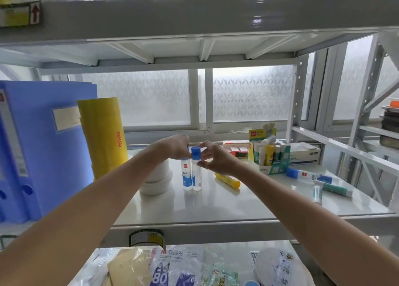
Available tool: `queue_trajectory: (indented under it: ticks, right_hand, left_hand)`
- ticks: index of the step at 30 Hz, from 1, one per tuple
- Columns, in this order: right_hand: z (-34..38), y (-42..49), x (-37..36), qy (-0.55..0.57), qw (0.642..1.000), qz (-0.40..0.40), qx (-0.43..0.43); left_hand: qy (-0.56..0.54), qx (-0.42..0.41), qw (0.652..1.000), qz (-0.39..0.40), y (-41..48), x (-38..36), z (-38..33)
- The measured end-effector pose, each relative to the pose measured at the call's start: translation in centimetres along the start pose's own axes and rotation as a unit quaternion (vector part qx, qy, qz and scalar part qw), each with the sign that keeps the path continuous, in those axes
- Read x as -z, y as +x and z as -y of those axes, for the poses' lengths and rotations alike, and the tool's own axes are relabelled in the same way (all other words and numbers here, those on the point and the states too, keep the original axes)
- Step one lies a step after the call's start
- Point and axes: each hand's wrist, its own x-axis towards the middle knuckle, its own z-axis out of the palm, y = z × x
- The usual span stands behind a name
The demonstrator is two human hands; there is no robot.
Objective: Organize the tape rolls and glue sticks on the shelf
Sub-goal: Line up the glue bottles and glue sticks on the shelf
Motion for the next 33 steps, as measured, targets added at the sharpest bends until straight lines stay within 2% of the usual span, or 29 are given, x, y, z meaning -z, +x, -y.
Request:
queue_trajectory:
  ticks: [6,11,16,23,29,33]
  right_hand:
    - [-0.8,-1.5,2.7,-0.044,0.999,0.012,-0.007]
    - [-3.7,-3.7,8.0,-0.142,0.986,0.039,-0.077]
    - [-8.1,-7.5,14.1,-0.200,0.957,0.072,-0.195]
    - [-13.5,-9.7,16.4,-0.274,0.919,0.053,-0.279]
    - [-17.0,-9.1,13.6,-0.324,0.900,0.020,-0.290]
    - [-17.0,-9.0,13.8,-0.367,0.896,0.010,-0.251]
  left_hand:
    - [0.081,0.005,0.996,-0.045,-0.5,1.8,-1.9]
    - [0.079,-0.070,0.990,-0.093,0.1,2.4,-6.8]
    - [0.076,-0.108,0.991,-0.028,1.4,-0.8,-12.3]
    - [0.063,-0.143,0.987,0.035,2.9,-7.1,-16.3]
    - [0.045,-0.148,0.987,0.044,3.7,-9.5,-16.5]
    - [0.050,-0.159,0.986,0.029,3.6,-8.6,-15.5]
